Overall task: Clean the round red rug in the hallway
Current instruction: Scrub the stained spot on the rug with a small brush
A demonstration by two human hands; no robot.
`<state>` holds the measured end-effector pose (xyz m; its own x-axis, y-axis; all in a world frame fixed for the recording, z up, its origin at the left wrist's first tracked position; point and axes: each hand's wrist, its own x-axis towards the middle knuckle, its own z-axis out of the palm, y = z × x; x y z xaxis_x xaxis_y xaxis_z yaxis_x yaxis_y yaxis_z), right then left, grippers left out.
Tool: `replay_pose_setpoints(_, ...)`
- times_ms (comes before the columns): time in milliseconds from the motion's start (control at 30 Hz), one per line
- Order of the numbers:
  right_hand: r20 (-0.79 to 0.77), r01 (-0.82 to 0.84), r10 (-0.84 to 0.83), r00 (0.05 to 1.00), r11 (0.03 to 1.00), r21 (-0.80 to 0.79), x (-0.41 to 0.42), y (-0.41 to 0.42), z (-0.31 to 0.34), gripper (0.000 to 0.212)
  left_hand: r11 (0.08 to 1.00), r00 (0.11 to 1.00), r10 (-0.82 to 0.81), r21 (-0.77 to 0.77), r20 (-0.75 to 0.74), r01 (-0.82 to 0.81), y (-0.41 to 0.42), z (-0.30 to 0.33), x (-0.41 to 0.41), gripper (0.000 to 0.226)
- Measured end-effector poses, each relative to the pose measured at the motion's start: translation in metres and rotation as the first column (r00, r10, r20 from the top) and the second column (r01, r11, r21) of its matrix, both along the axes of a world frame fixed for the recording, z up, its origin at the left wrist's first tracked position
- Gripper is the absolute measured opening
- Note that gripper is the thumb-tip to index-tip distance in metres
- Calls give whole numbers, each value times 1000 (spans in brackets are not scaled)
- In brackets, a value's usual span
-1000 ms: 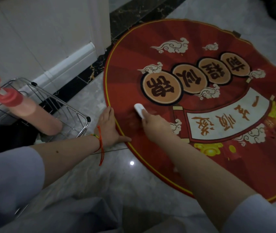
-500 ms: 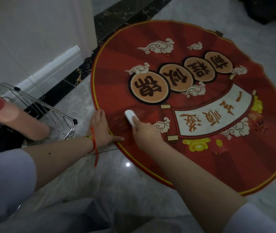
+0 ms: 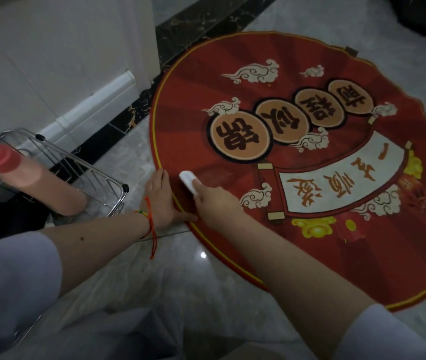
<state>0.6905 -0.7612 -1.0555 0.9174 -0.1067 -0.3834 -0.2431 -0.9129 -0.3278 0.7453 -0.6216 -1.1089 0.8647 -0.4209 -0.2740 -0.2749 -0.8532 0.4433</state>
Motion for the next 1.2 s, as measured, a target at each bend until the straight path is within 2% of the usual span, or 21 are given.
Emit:
replay_pose_setpoints(133,-30,174,-179,983,977,-121,8,-31,5,46,1000,1000,14,-5,0,-14,1,-3,0,148)
replay_pose_setpoints(267,-24,22,-22,999,1000,4,-1,16,2,48,999,1000,7,-38,-11,-7,2,-1,1,151)
replay_pose_setpoints(333,-17,-27,27,999,1000,12,0,16,1,48,999,1000,-10,-45,-1,10,3,0,1,149)
replay_pose_setpoints(500,11,148,-148,989,986,-72,7,-19,7,46,1000,999,9,-26,38,-8,7,-4,2,143)
replay_pose_setpoints(633,-11,26,-26,1000,999,23,-3,25,-4,48,999,1000,-9,-33,24,10,7,0,1,143)
replay_pose_setpoints(700,4,-3,3,1000,1000,25,-3,20,-4,47,999,1000,-4,-40,31,6,7,-1,2,143)
replay_pose_setpoints(867,6,150,-150,989,985,-88,2,-24,6,47,1000,999,13,-24,32,-12,6,-4,2,145)
replay_pose_setpoints(933,-4,70,-70,998,996,-47,-5,-1,6,47,999,1000,13,-36,11,-12,6,-3,2,147)
replay_pose_setpoints(1000,-24,-51,52,998,998,24,-15,21,3,48,998,1000,8,-59,7,-7,6,-2,2,137)
replay_pose_setpoints(1067,-28,-81,82,996,997,14,-16,14,4,47,998,1000,17,-59,9,-16,6,-3,1,139)
replay_pose_setpoints(1200,-19,98,-99,995,993,-63,-14,-30,12,46,999,1000,25,-27,-10,-26,7,-5,2,146)
